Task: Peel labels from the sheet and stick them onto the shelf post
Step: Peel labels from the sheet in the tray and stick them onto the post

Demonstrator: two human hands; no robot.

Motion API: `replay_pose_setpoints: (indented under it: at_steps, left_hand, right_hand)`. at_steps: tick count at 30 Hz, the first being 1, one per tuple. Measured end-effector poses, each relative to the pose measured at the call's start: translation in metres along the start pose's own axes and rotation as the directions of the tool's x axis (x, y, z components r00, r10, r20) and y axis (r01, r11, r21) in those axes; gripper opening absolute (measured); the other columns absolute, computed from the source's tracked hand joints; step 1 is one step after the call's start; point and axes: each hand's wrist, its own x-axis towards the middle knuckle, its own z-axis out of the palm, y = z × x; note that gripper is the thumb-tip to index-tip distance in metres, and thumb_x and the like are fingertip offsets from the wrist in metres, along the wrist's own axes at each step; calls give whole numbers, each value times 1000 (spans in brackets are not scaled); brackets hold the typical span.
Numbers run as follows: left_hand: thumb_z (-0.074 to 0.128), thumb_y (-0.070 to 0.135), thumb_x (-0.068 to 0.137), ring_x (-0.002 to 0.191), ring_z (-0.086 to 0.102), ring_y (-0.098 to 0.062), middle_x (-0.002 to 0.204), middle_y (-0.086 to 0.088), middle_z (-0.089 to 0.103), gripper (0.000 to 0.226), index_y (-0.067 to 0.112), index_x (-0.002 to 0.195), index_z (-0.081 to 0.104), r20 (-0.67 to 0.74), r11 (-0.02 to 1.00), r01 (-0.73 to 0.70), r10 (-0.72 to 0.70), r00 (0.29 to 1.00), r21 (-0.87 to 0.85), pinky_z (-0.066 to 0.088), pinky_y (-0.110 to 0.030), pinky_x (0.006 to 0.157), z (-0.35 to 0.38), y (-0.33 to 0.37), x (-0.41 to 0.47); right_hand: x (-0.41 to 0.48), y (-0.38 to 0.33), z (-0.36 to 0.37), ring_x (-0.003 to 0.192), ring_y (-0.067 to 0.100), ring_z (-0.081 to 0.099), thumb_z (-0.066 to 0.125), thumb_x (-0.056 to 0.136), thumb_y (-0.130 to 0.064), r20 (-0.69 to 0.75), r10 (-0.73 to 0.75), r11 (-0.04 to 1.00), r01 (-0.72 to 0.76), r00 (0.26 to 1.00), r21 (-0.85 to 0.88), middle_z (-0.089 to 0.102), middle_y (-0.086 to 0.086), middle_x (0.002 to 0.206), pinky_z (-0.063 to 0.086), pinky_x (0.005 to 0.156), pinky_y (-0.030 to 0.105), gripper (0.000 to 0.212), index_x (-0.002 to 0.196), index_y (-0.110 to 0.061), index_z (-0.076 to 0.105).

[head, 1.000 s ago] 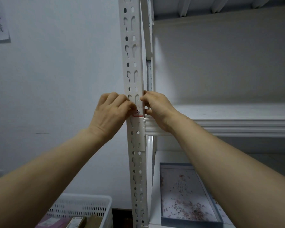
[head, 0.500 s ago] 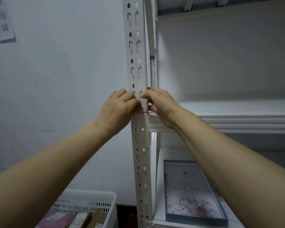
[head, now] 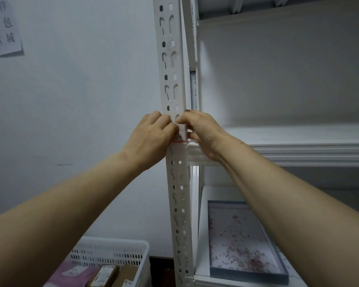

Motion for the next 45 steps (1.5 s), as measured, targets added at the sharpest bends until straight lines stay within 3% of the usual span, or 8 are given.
replay_pose_setpoints:
  at_steps: [6,10,21,25,29,33,41,45]
  left_hand:
    - [54,19,87,69,48,-28,75,-9,60,17,7,82,64,-12,979,171,-173,985,-116,35,-31,65,0,2,-11]
    - [53,33,89,69,54,-30,79,-10,61,32,4,86,66,-18,925,319,-330,944,-205,37,-29,69,-2,5,-13]
    - [54,31,86,63,54,-30,70,-9,61,30,5,76,66,-29,941,249,-262,965,-231,37,-30,65,3,8,-5]
    - [47,26,89,61,53,-31,69,-11,59,29,5,75,63,-21,974,206,-209,978,-91,44,-37,57,5,9,-4]
    - [46,24,89,59,49,-29,67,-10,55,26,7,74,59,-7,982,163,-163,987,97,25,-31,60,2,12,-2]
    - [47,19,88,59,48,-29,68,-10,54,20,7,76,58,-13,974,163,-163,987,159,22,-31,61,3,14,-5]
    - [44,16,89,69,39,-25,74,-10,54,6,13,85,46,-90,968,235,-228,969,84,24,-31,64,14,13,-19]
    - [45,25,93,74,38,-23,78,-11,57,19,9,87,55,-91,960,276,-271,958,42,27,-32,67,9,4,-33]
  right_hand:
    - [0,3,-1,96,28,61,52,81,-7,-13,14,1000,-14,1000,27,66,22,111,51,92,53,26,103,1,64]
    - [1,4,-5,98,29,64,49,85,-3,3,-13,1000,13,1000,21,69,14,100,50,94,50,17,90,-7,64]
    - [1,5,-3,108,36,60,49,78,-5,-39,-6,1000,5,999,-30,68,18,108,49,94,55,28,100,0,65]
    - [2,6,-3,91,28,61,49,78,-4,-30,4,1000,-4,1000,-2,68,17,99,49,93,55,29,101,3,64]
    - [1,4,-3,90,24,60,49,80,-3,-23,4,1000,-4,1000,3,67,18,101,49,94,54,28,103,5,63]
    - [1,4,-4,94,25,61,48,81,-1,-25,-2,1000,2,1000,7,68,18,105,49,94,52,27,102,3,64]
    - [2,5,-4,94,26,62,47,82,-1,-30,0,1000,0,1000,-4,68,11,96,48,97,50,25,99,1,65]
    - [1,5,-4,89,23,60,46,84,-1,-22,0,1000,0,1000,1,66,10,93,48,97,50,23,98,-1,65]
